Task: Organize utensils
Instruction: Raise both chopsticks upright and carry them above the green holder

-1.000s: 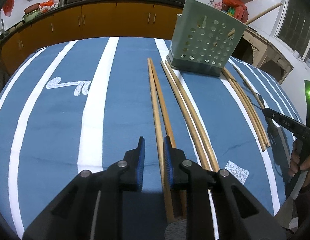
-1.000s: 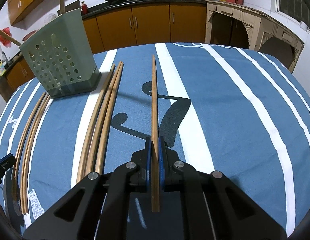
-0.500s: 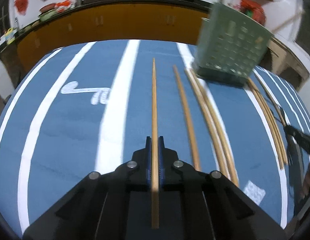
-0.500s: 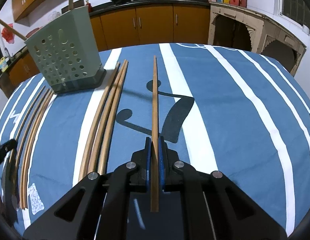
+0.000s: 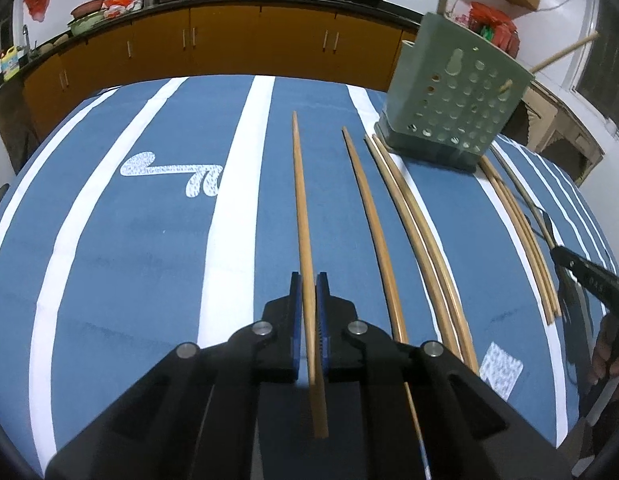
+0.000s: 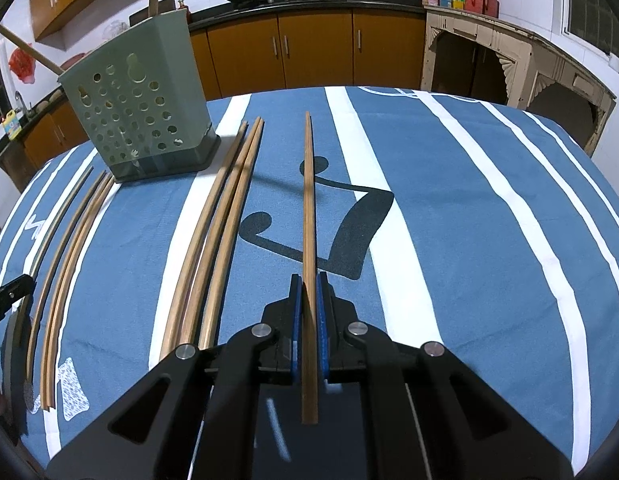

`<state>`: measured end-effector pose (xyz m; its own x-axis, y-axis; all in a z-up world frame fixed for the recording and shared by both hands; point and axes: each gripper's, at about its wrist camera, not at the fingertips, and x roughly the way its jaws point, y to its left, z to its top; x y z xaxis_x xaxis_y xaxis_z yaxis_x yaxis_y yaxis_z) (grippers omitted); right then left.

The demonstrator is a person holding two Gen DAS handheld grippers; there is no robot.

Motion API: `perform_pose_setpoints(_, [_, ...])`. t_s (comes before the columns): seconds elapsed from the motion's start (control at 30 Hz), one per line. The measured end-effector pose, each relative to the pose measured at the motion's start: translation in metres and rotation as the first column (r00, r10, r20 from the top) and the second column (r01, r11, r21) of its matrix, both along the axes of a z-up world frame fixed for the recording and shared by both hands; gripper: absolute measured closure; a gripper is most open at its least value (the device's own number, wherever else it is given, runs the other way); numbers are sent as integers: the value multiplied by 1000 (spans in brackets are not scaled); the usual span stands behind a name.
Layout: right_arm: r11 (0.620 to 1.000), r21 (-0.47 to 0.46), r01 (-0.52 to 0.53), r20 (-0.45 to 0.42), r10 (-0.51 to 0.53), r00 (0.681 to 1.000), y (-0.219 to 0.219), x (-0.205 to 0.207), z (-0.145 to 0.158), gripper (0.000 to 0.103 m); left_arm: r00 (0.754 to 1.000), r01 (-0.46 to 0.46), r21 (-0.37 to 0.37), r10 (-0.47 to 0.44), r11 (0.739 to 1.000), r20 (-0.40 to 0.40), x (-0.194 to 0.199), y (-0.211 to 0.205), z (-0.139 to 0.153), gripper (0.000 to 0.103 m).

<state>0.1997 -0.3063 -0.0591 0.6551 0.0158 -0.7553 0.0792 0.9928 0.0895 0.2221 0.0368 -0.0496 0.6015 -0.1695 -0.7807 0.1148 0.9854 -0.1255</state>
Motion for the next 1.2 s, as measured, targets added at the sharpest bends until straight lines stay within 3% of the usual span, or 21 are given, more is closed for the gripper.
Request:
perform_pose_setpoints(0.37, [1000, 1, -3, 0, 3, 1000, 0, -7, -1, 95, 999, 11, 73, -13, 997, 36, -16, -7, -2, 95])
perform_pose_setpoints(0.5, [1000, 28, 5, -1, -5, 1000, -3, -9, 0, 95, 1000, 7, 66, -8, 998, 15, -14, -6, 0, 96])
perform_pose_setpoints(0.77, [999, 45, 22, 86, -26, 996, -13, -24, 28, 95, 998, 11, 58, -14, 998, 63, -19, -1, 24, 96])
perform_pose_setpoints(1.2, [996, 73, 46, 225, -61, 972, -26, -31, 69, 95, 967, -40, -72, 57, 997, 247, -25, 21, 89, 96])
